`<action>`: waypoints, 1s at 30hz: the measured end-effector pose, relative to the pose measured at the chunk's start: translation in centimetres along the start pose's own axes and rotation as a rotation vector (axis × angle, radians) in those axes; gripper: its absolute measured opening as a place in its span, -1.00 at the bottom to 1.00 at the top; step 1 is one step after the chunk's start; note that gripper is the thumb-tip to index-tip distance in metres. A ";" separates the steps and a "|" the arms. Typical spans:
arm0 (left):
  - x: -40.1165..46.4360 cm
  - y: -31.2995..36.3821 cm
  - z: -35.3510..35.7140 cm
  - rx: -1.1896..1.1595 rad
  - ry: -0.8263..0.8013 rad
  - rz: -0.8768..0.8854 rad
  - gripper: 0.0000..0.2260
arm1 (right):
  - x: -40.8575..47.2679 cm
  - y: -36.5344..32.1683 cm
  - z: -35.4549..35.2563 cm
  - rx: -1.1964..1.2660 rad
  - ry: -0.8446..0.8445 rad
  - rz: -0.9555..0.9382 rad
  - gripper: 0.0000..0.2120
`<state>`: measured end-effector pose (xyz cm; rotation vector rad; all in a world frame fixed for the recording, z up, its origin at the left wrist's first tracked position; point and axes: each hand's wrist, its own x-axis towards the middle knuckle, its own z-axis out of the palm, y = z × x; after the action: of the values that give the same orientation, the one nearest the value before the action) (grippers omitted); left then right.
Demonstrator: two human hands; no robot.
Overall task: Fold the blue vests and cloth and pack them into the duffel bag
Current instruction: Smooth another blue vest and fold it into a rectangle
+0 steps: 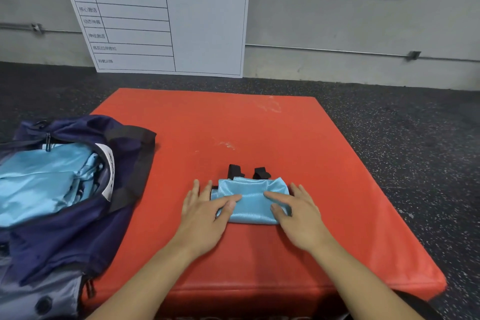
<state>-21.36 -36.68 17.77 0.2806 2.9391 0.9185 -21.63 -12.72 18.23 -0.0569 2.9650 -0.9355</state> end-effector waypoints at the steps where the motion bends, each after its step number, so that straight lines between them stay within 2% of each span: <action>1: 0.1 0.1 0.0 0.000 -0.005 -0.004 -0.67 | 0.1 0.1 -0.1 0.020 0.001 0.017 -0.64; 4: 0.6 0.1 0.2 -0.077 0.027 0.048 -0.71 | 0.3 0.4 -0.2 0.146 0.044 -0.049 -0.65; 10: 1.0 -0.6 0.4 -0.374 0.068 0.112 -0.72 | 0.4 0.0 -0.8 0.360 0.083 -0.049 -0.51; 14: 0.6 -0.6 -0.6 -0.559 0.093 0.094 -0.60 | 0.3 -0.8 -0.7 0.405 0.117 -0.045 -0.48; 21: -0.2 -1.7 -3.4 -0.697 0.150 0.084 -0.48 | 0.1 -3.6 -0.1 0.576 0.079 -0.040 -0.36; 30: -4.4 -4.2 -8.0 -0.725 0.191 0.090 -0.48 | -2.1 -8.6 0.9 0.708 -0.030 -0.161 -0.34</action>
<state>-18.50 -45.40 21.90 0.2897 2.5144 2.0139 -19.27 -20.20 22.45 -0.2841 2.4491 -1.9094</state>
